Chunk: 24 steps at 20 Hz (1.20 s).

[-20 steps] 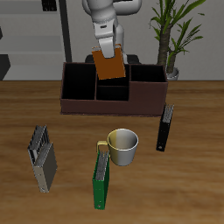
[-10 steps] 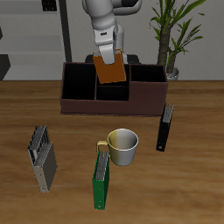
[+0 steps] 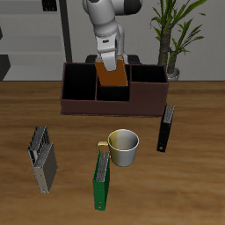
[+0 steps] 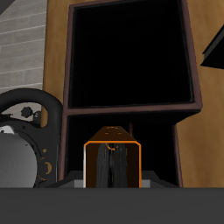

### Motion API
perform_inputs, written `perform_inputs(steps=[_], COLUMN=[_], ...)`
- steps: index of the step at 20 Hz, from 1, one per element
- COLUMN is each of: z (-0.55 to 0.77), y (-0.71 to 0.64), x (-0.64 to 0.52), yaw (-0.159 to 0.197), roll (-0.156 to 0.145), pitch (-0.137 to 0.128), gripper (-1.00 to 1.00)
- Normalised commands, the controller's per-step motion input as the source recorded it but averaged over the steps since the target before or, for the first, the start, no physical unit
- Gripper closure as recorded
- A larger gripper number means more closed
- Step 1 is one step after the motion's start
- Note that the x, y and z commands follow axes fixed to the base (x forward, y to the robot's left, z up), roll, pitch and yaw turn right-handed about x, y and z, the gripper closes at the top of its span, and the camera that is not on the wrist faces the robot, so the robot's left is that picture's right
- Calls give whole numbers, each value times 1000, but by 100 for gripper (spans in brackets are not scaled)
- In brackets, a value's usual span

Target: Place the orange book into the back desk caddy's back compartment

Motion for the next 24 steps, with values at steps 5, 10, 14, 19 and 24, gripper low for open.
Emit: perform_inputs(steps=[5,10,14,19,24], z=[-153,-91,-70,-103,-55], y=[6,53,42,24,-48], x=[36,53,48,77,-2], yaw=[5,-2,0,-23,-12], roll=[2,4,7,2,-16], pitch=[24,21,5,29,11], gripper=[100,100,100,100,-100])
